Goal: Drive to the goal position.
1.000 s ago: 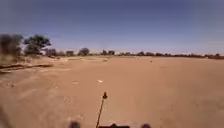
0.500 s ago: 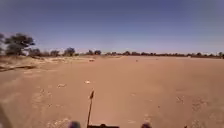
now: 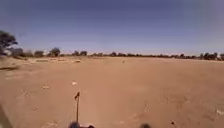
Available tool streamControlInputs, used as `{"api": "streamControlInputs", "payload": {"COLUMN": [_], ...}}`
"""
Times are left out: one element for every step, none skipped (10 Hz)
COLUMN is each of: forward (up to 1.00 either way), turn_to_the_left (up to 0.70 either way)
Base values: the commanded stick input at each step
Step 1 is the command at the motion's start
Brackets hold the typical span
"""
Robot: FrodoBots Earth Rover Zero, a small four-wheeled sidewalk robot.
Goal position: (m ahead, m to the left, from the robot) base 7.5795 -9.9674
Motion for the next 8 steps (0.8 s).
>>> {"api": "streamControlInputs", "payload": {"forward": [1.00, 1.00, 1.00, 1.00, 1.00, 1.00, 1.00, 1.00], "turn_to_the_left": [-0.27, -0.27, -0.27, -0.27, -0.27, -0.27, -0.27, -0.27]}}
